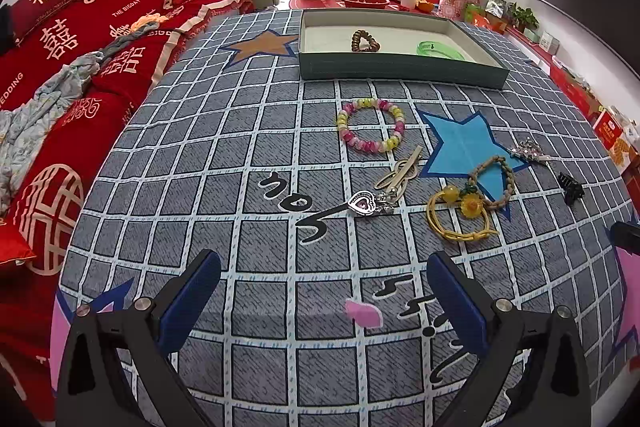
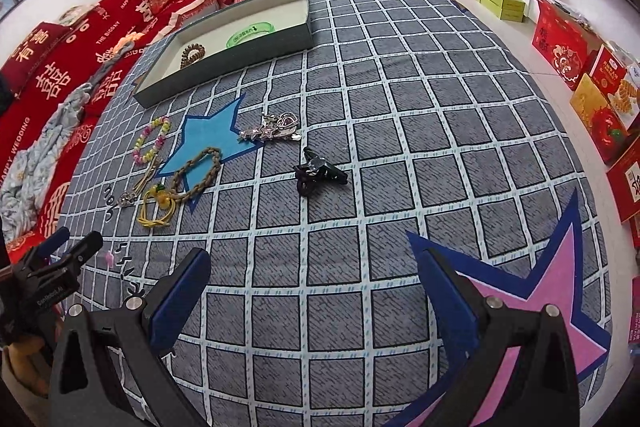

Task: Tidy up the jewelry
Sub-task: 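Move both tools back toward the remaining jewelry, then grasp the black hair clip with the right tool while the left tool grasps the heart keychain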

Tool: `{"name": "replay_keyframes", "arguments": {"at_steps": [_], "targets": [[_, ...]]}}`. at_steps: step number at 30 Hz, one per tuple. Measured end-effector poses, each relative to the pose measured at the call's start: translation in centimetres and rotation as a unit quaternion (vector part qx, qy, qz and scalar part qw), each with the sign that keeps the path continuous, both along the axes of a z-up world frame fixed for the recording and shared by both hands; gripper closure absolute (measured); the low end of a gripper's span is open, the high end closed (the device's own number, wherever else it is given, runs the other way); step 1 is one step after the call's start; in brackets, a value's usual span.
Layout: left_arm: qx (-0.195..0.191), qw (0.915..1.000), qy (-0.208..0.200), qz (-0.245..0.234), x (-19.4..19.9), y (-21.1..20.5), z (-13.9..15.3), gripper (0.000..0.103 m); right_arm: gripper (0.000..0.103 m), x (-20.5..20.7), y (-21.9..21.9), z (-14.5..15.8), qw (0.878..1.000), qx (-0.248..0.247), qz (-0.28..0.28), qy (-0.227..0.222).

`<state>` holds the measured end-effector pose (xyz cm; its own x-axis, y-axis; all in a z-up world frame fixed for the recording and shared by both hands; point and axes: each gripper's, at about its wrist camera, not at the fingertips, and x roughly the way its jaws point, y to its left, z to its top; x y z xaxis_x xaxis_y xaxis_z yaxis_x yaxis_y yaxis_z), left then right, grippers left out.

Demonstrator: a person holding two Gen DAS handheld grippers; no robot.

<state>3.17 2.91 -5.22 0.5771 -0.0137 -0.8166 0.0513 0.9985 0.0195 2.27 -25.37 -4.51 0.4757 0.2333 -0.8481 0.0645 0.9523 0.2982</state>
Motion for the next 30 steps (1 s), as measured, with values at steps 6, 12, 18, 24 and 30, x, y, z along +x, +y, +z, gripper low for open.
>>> {"name": "replay_keyframes", "arguments": {"at_steps": [6,12,18,24,30], "targets": [[-0.001,0.9997,0.012,-0.020,1.8,-0.1,-0.8,0.004,0.000,1.9,0.4,-1.3,1.000,-0.018,0.006,0.008],[0.001,0.9993,0.017,-0.034,3.3,-0.6,-1.5,0.004,0.008,4.6,1.0,-2.2,0.999,-0.045,0.009,0.012],[0.004,0.9983,0.025,-0.052,4.5,-1.8,-2.0,0.015,0.020,6.3,1.9,-2.6,0.996,-0.082,0.017,0.007],[-0.011,0.9982,0.023,-0.054,4.6,-1.9,-2.3,0.024,0.038,6.1,2.8,-2.5,0.993,-0.116,0.030,-0.001],[-0.013,0.9977,0.011,-0.066,4.0,-2.2,-2.1,0.058,0.062,5.7,3.2,-2.1,0.993,-0.118,0.027,-0.004]]}}
